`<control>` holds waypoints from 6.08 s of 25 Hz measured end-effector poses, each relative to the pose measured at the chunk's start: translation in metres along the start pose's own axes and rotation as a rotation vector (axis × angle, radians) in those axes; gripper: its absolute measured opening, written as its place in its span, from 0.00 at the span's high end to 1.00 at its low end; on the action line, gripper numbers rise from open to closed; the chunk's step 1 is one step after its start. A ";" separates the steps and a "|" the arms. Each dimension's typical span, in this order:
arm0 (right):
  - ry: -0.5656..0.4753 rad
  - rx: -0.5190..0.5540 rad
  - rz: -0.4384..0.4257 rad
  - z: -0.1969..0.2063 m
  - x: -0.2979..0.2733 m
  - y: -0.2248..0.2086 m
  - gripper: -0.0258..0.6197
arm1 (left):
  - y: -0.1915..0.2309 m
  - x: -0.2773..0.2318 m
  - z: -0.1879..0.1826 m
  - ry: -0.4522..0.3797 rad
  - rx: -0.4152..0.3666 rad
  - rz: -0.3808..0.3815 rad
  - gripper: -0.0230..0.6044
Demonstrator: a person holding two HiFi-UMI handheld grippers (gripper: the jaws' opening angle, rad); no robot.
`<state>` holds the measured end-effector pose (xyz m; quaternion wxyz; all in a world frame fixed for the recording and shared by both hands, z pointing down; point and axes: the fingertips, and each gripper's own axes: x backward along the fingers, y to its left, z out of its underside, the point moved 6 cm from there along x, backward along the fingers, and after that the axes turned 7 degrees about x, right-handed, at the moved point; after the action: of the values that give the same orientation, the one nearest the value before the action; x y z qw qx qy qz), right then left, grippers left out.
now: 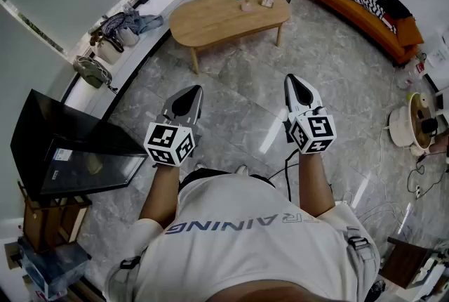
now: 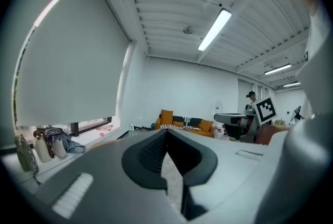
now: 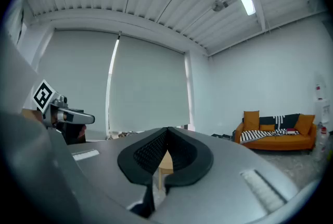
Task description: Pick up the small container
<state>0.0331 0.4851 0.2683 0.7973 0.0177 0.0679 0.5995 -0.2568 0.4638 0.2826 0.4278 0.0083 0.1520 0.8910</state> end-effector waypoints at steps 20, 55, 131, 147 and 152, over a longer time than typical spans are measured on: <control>-0.062 -0.036 -0.013 0.000 0.018 -0.024 0.94 | -0.031 -0.014 0.008 0.007 -0.014 0.013 0.97; 0.102 0.042 0.061 -0.003 -0.228 -0.151 0.94 | 0.116 -0.287 -0.049 0.049 0.046 0.114 0.97; 0.388 -0.075 -0.280 0.156 -0.713 -0.358 0.20 | 0.321 -0.703 -0.072 0.233 0.121 -0.117 0.97; 0.595 -0.132 -0.349 0.412 -0.826 -0.326 0.17 | 0.385 -0.773 0.091 0.366 0.203 -0.206 0.97; 0.657 -0.111 -0.346 0.480 -0.853 -0.321 0.16 | 0.398 -0.777 0.127 0.403 0.223 -0.219 0.97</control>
<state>0.1698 -0.3971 0.7827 0.8223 -0.2304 0.2895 0.4324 -0.0480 -0.3308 0.6034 0.4791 -0.1389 0.3315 0.8008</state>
